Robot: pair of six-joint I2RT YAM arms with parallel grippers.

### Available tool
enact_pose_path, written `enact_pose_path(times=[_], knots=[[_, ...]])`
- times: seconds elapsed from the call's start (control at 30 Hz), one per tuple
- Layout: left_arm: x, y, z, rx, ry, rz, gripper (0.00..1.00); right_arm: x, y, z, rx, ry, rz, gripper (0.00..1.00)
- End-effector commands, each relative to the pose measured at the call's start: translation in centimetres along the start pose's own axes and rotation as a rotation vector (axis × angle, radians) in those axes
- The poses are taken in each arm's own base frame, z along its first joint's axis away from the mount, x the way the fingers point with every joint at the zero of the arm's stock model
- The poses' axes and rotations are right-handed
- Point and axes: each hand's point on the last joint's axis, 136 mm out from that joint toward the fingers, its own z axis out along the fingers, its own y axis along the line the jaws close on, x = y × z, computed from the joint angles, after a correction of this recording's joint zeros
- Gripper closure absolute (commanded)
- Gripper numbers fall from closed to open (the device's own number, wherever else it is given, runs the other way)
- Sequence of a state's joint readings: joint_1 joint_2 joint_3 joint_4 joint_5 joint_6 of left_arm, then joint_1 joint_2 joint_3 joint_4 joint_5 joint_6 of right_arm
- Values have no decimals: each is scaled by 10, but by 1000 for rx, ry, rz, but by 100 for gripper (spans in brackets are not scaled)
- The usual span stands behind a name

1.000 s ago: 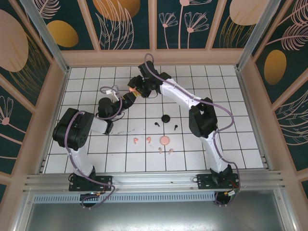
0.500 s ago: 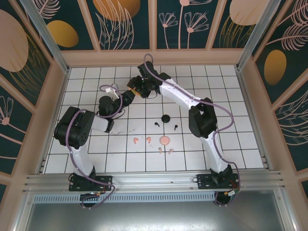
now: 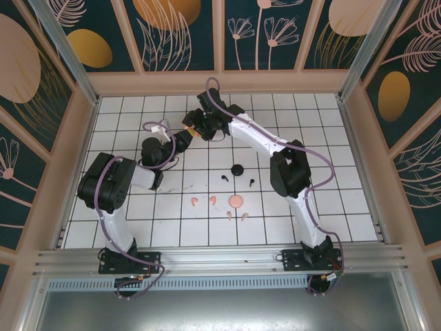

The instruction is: Insert the wireless bluetooth earbuds into the charging case

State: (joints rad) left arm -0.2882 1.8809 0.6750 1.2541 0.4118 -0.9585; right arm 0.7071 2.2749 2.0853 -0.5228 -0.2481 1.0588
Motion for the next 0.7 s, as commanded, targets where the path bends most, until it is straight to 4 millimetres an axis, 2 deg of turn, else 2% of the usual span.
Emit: enact_pose_path(times=[0.0,0.07,0.17,0.3,0.37,0.47,0.53,0.57,0.67], knots=[[-3,-14,5,64,1,11,96,6,42,-26,-114,1,-23,31],[-3,-14,5,63,4,9,100,0,48,-32,-126,-14,-19,23],[-1,-16,5,68,16,5,100,-23,52,-49,-144,-73,6,17],[3,-22,5,91,52,5,100,-59,51,-79,-170,-157,16,16],[5,-29,5,113,83,13,100,-70,43,-91,-164,-181,-7,16],[10,-41,7,149,150,38,100,-77,26,-107,-159,-202,-103,16],[12,-49,9,169,194,63,100,-70,18,-117,-173,-209,-205,16],[15,-53,10,179,219,75,100,-78,8,-128,-190,-231,-257,16],[19,-63,11,217,284,98,100,-71,-6,-153,-245,-264,-459,16]])
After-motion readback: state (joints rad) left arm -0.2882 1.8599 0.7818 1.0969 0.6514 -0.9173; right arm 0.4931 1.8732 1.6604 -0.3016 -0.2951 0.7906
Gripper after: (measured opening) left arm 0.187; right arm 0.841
